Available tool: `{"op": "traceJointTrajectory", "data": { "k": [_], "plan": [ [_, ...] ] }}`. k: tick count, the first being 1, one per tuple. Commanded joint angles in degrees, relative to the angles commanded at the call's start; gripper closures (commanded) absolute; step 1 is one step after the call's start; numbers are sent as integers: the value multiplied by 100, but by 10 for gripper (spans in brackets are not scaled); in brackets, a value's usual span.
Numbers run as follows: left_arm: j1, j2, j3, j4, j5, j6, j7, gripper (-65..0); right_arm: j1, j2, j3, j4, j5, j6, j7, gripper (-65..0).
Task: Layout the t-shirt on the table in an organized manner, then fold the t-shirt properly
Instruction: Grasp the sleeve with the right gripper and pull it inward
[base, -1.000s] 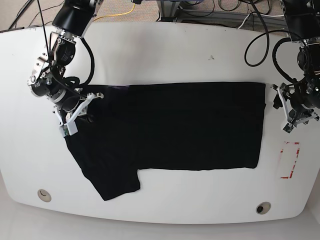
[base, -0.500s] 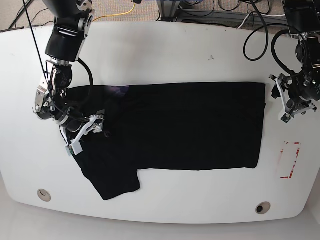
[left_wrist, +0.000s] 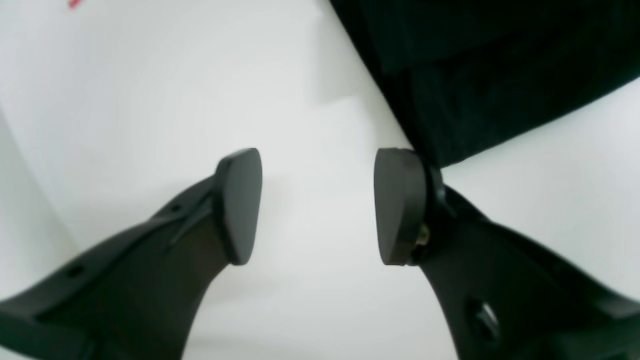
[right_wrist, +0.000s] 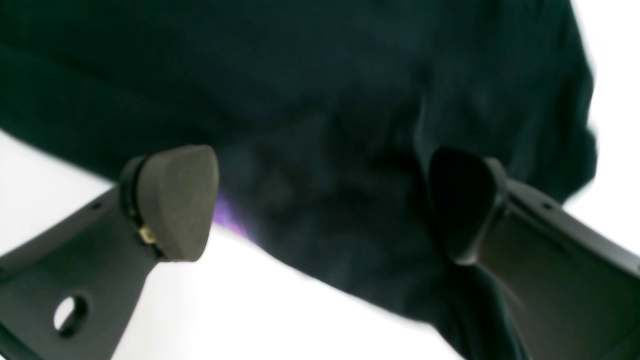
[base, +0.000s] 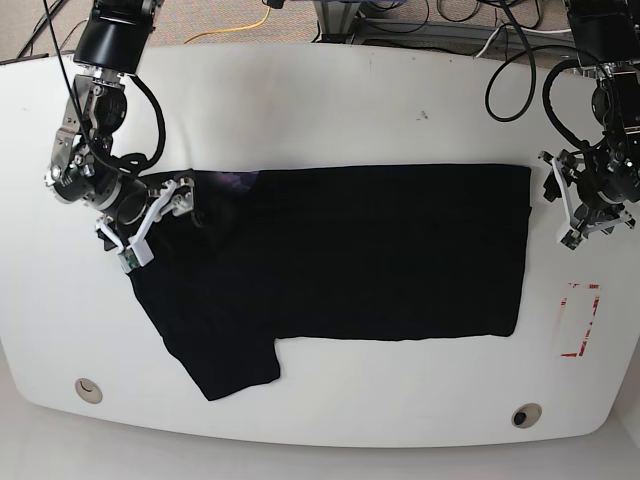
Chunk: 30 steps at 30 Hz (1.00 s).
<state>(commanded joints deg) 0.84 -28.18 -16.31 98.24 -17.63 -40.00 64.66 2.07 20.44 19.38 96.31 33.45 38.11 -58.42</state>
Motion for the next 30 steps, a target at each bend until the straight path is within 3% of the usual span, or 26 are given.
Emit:
{"op": "traceJointTrajectory", "data": {
  "k": [3, 10, 12, 14, 16, 22, 24, 30],
  "plan": [
    [0, 18, 18, 0, 0, 0, 0, -332, -70, 44, -18, -141, 0, 9, 264, -650],
    [0, 26, 26, -9, 0, 0, 0, -332, 70, 132, -18, -484, 26, 53, 281, -650],
    [0, 26, 26, -9, 9, 0, 0, -332, -35, 53, -18, -484, 44, 53, 281, -625],
    [0, 26, 26, -9, 9, 0, 0, -332, -105, -53, -18, -484, 44, 53, 281, -575],
    [0, 26, 26, -9, 9, 0, 0, -332, -149, -141, -18, -484, 35, 62, 281, -485],
    [53, 26, 18, -9, 9, 0, 0, -332, -158, -334, -26, -571, 18, 62, 290, -105],
    [97, 26, 18, -9, 0, 0, 0, -332, -123, -343, -26, -686, 18, 62, 290, -62],
    [123, 26, 18, -9, 0, 0, 0, -332, 53, -334, -97, -1257, 18, 62, 484, -103]
  ]
}}
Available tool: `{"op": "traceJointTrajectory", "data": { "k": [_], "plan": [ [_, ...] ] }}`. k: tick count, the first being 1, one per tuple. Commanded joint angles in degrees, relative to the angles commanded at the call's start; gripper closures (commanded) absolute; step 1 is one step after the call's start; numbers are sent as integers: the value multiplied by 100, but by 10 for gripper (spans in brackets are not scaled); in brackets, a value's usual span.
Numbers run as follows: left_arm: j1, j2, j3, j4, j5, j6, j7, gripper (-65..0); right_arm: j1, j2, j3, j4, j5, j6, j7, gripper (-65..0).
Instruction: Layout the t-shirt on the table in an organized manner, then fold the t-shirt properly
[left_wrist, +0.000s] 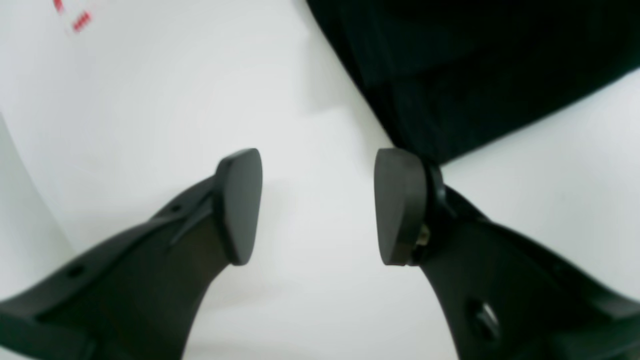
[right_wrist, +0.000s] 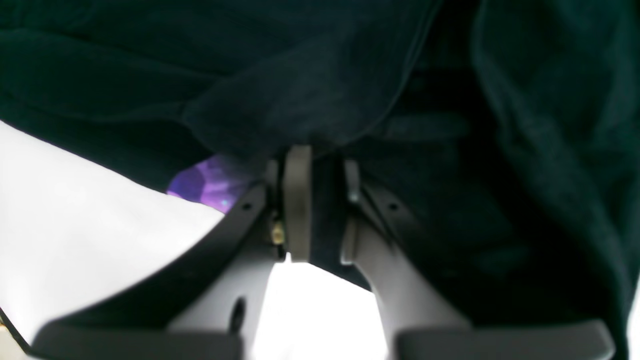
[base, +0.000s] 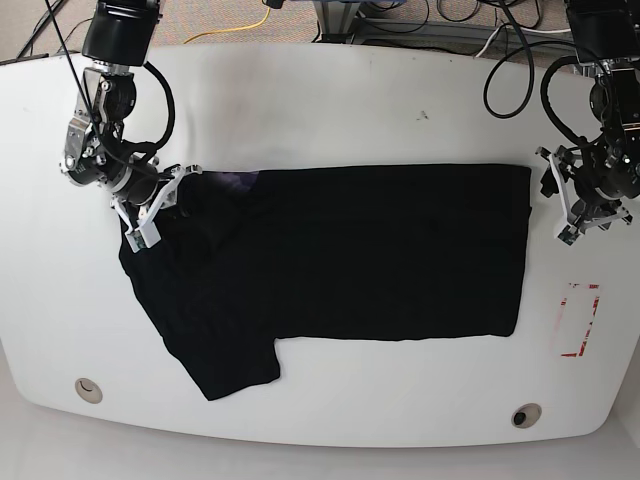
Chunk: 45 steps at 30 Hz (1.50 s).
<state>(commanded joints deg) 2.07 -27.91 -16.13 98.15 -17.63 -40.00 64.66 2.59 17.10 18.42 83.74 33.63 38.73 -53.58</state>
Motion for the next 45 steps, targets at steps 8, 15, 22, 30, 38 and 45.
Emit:
{"op": "traceJointTrajectory", "data": {
  "k": [8, 15, 22, 30, 38, 45],
  "plan": [
    [0, 0, -18, 0, 0, 0, 0, -332, 281, 9, -800, -519, -9, -44, 510, -103],
    [79, -9, -18, 0, 0, 0, -9, -332, 826, -193, -1046, -668, -18, -62, 519, -108],
    [79, -18, -18, 0, 9, 0, -9, -332, 1899, -193, -1064, -1952, -466, 0, 993, -108],
    [79, -26, -18, 26, 18, 0, -9, -332, 2655, -167, -1037, -2338, -1213, 127, 879, -109],
    [70, -35, -18, 9, 18, 0, -9, -332, 1741, 0, -580, -404, -1248, 127, -334, -109],
    [70, -26, -18, 0, 18, 0, -9, -332, 985, -9, -316, 0, -1266, 127, -378, -109]
  ]
}}
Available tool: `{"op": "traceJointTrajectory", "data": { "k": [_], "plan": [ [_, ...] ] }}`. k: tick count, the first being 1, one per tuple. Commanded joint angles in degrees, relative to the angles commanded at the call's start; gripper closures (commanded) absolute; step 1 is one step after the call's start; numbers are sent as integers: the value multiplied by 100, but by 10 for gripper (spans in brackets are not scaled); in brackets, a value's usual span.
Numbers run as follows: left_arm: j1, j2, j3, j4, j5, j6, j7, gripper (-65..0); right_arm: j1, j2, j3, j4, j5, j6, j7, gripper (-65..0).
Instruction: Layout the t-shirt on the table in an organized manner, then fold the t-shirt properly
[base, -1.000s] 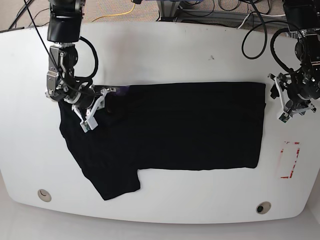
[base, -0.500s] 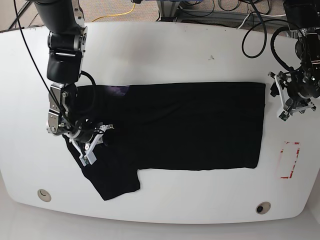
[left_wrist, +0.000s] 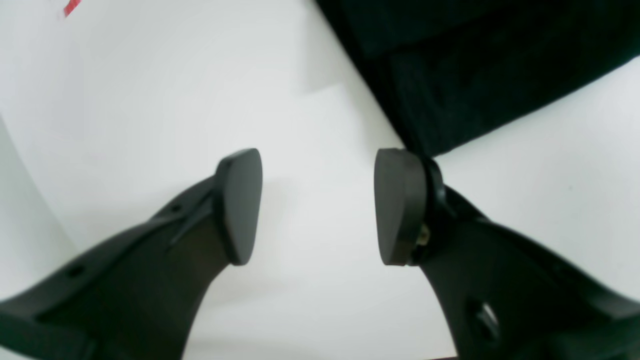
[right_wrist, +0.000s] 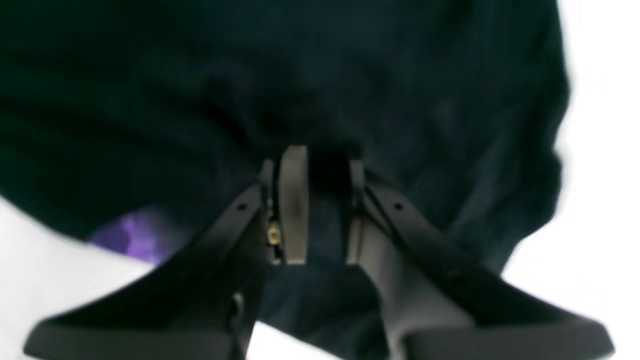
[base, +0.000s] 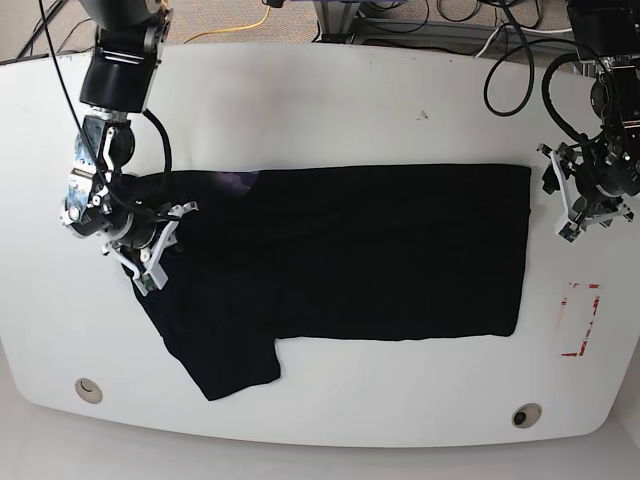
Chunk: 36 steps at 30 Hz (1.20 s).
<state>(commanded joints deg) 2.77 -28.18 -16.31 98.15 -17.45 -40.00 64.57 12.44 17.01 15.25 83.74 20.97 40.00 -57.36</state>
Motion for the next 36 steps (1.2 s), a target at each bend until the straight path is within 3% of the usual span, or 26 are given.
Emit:
{"op": "traceJointTrajectory", "data": {
  "k": [7, 14, 19, 28, 32, 36],
  "plan": [
    [0, 9, 0, 0, -9, 0, 0, -332, 26, 0, -35, -571, 0, 0, 466, -109],
    [9, 0, 0, 0, 0, 0, 0, -332, 905, 0, -62, -2391, 0, 0, 1618, -109],
    [18, 0, 0, 0, 9, 0, 0, -332, 1723, 0, -677, -3279, 0, 0, 2119, -109],
    [18, 0, 0, 35, -9, 0, 0, -332, 2523, 0, -853, -3420, 0, 0, 2084, -109],
    [9, 0, 0, 44, -18, 0, 0, -332, 2470, 141, -818, -2980, 26, 0, 1477, -109],
    [0, 0, 0, 44, -18, 0, 0, -332, 1881, 316, -747, -2110, 62, 0, 914, -109]
  ]
}}
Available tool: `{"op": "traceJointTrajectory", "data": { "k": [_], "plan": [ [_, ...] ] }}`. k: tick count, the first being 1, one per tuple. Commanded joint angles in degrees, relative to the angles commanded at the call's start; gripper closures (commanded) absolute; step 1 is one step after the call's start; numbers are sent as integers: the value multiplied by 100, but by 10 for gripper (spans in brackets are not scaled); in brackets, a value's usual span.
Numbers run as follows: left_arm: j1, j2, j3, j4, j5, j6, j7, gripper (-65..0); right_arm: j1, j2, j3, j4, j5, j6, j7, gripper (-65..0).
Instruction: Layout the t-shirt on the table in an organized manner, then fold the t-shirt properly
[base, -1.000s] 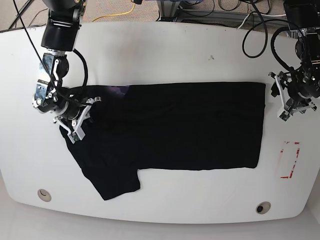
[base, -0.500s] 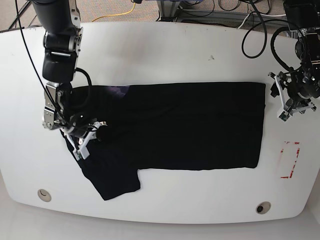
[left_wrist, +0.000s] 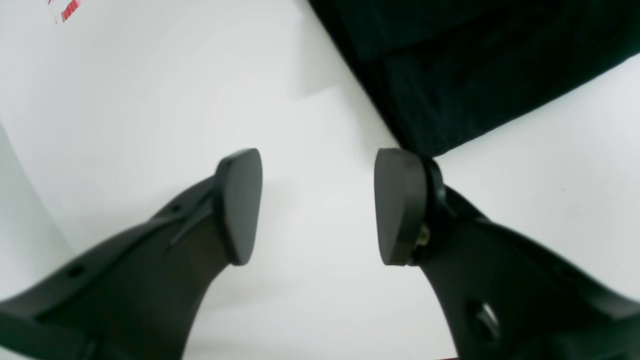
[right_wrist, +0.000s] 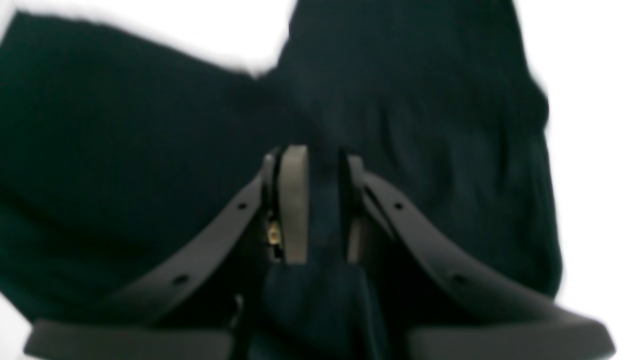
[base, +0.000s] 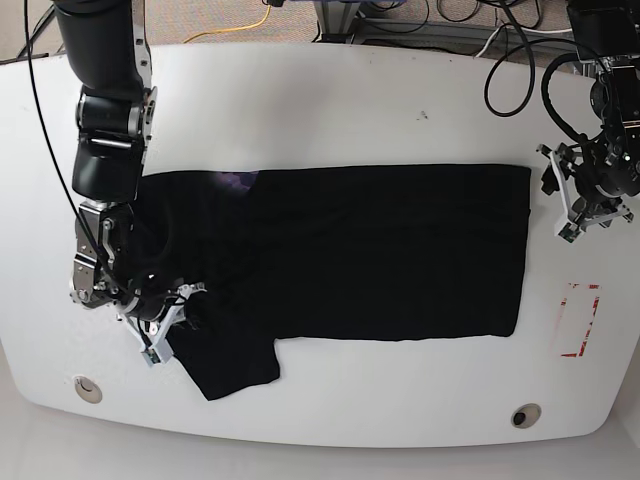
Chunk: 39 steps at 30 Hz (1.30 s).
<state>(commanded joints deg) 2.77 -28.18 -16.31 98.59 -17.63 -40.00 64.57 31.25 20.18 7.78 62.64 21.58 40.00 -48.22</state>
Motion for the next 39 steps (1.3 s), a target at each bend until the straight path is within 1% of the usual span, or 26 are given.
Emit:
{"op": "traceJointTrajectory", "data": {
  "k": [3, 6, 11, 13, 17, 19, 20, 22, 24, 25, 30, 34, 37, 39],
  "plan": [
    [0, -9, 0, 0, 0, 0, 0, -332, -615, -35, 308, 712, -9, 0, -246, -109],
    [0, -9, 0, 0, 0, 0, 0, -332, -1055, -141, 457, 1134, -53, 0, -360, -109],
    [9, 0, 0, 0, 0, 0, 0, -332, -1459, -237, 466, 1275, -9, 0, -360, -109],
    [9, 9, 0, 0, 0, 0, 0, -332, -1468, -396, 475, 1275, -70, 0, -360, -109],
    [9, 9, 0, -26, 0, 0, 0, -332, -1512, -571, 457, 1266, -79, 0, -352, -109],
    [9, 9, 0, -18, 0, 0, 0, -332, -1486, -624, 457, 1266, -105, 0, -334, -109],
    [9, 9, 0, -18, 0, 0, 0, -332, -1424, -703, 457, 1266, -149, 0, -334, -109],
    [9, 9, 0, -26, 0, 0, 0, -332, -1275, -888, 457, 1187, -352, 0, -325, -109],
    [9, 0, 0, -26, 0, 0, 0, -332, -1099, -1073, 457, 905, -677, 0, -255, -109],
    [9, 0, 0, -26, 0, 0, 0, -332, -1011, -1125, 457, 800, -774, 0, -185, -109],
    [9, 0, -9, -9, 0, 0, 0, -332, -633, -1345, 457, -9, -1073, 0, 554, -109],
    [9, 0, -9, -9, 0, 0, 0, -332, -123, -1398, 457, -703, -1073, 0, 870, -109],
    [0, 0, -9, 0, 0, 0, 0, -332, 141, -1398, 457, -730, -1064, 0, 914, -109],
    [-9, 0, -9, 0, 0, 0, 0, -332, 281, -1371, 457, -615, -1055, 0, 800, -109]
  ]
}}
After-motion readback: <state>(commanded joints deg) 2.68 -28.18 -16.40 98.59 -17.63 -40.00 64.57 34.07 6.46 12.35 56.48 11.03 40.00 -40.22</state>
